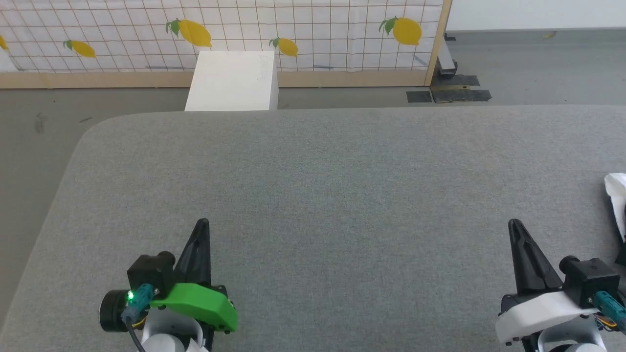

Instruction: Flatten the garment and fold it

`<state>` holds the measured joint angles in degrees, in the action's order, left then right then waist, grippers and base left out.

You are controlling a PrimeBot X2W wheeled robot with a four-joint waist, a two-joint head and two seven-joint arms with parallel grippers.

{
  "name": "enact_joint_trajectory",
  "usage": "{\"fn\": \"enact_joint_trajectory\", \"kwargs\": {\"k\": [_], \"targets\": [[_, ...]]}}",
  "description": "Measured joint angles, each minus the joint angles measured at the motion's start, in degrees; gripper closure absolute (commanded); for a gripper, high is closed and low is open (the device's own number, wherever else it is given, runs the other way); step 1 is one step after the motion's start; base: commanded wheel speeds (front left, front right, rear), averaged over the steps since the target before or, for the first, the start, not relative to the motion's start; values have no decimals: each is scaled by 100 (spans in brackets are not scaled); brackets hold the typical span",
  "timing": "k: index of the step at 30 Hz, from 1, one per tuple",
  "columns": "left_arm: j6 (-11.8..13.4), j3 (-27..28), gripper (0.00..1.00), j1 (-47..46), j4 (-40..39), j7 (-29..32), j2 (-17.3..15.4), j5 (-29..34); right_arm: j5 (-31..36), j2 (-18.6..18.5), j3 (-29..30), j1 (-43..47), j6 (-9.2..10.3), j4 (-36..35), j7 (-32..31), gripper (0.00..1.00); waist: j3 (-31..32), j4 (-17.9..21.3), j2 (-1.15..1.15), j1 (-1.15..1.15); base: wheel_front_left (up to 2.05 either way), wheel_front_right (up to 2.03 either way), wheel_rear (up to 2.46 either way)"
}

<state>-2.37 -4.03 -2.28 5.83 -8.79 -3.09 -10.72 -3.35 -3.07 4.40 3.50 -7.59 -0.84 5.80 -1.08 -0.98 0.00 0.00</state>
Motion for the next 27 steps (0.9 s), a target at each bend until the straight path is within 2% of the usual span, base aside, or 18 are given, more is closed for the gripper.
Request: {"fn": "enact_joint_trajectory", "kwargs": {"k": [27], "targets": [[87, 142, 100, 77, -198, 319, 0, 338, 93, 1, -149, -109, 0, 23, -212, 100, 39, 36, 0, 0, 0, 0, 0]]}}
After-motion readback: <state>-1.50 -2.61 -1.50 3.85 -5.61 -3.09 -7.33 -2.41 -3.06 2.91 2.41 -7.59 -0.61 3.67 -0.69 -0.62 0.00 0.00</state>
